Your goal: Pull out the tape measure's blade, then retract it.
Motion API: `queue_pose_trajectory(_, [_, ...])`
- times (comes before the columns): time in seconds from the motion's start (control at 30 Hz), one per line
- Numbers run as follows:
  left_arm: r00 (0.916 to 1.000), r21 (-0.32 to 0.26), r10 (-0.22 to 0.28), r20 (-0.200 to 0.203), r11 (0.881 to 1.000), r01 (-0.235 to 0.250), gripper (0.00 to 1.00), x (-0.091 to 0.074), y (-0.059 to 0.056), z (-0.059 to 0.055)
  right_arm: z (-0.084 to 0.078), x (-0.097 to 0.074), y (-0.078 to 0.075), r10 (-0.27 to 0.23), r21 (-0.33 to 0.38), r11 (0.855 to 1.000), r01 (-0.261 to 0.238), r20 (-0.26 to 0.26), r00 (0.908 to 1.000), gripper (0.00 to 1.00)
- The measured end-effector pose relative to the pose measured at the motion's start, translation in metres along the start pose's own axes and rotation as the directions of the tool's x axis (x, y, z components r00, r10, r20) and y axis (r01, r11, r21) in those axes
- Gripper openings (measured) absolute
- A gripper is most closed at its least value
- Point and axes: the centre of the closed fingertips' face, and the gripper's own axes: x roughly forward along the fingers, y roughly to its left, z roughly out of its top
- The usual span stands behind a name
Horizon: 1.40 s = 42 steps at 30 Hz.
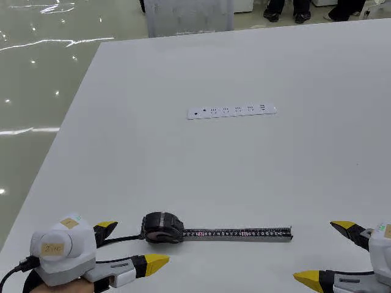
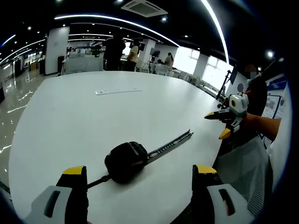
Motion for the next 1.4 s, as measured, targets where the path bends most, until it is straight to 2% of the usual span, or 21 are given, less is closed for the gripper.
queue_pose_trajectory(0.2, [1.0000, -0.022, 0.005, -0.006, 1.000, -0.006, 0.90, 0.009, -0.006, 0.004, 0.000, 0.001, -0.003, -0.004, -0.001, 1.000, 0.004, 0.000, 1.0000, 0.86])
queue_pose_trajectory(0.33, [0.9992, -0.040, 0.038, -0.012, 0.998, -0.038, 0.90, 0.016, -0.004, 0.004, 0.000, 0.002, -0.004, -0.001, -0.001, 1.000, 0.001, 0.000, 1.0000, 0.86])
queue_pose_trajectory(0.43, [0.9991, -0.058, 0.041, -0.012, 0.997, -0.042, 0.89, 0.020, -0.007, 0.004, 0.000, 0.002, -0.004, 0.003, 0.000, 1.000, -0.003, -0.005, 1.0000, 0.86])
queue_pose_trajectory(0.63, [0.9953, -0.072, 0.092, -0.030, 0.993, -0.094, 0.88, 0.029, -0.004, 0.001, 0.000, 0.003, -0.007, 0.004, -0.008, 1.000, -0.004, -0.003, 1.0000, 0.86])
queue_pose_trajectory(0.73, [0.9951, -0.103, 0.088, -0.044, 0.990, -0.093, 0.86, 0.032, -0.005, 0.000, 0.000, 0.004, -0.009, 0.005, -0.011, 1.000, -0.005, -0.005, 1.0000, 0.86])
queue_pose_trajectory(0.97, [0.9918, -0.129, 0.100, -0.079, 0.985, -0.110, 0.85, 0.041, -0.002, -0.002, -0.002, 0.007, -0.011, 0.013, -0.006, 1.000, -0.013, -0.008, 0.9999, 0.85])
queue_pose_trajectory(1.07, [0.9910, -0.137, 0.106, -0.081, 0.984, -0.116, 0.84, 0.045, -0.001, -0.001, -0.001, 0.008, -0.011, 0.014, -0.003, 1.000, -0.014, -0.006, 0.9999, 0.85])
queue_pose_trajectory(1.4, [0.9859, -0.156, 0.116, -0.120, 0.979, -0.134, 0.81, 0.055, -0.003, -0.012, -0.004, 0.013, -0.017, 0.022, 0.003, 1.000, -0.021, -0.012, 0.9997, 0.84])
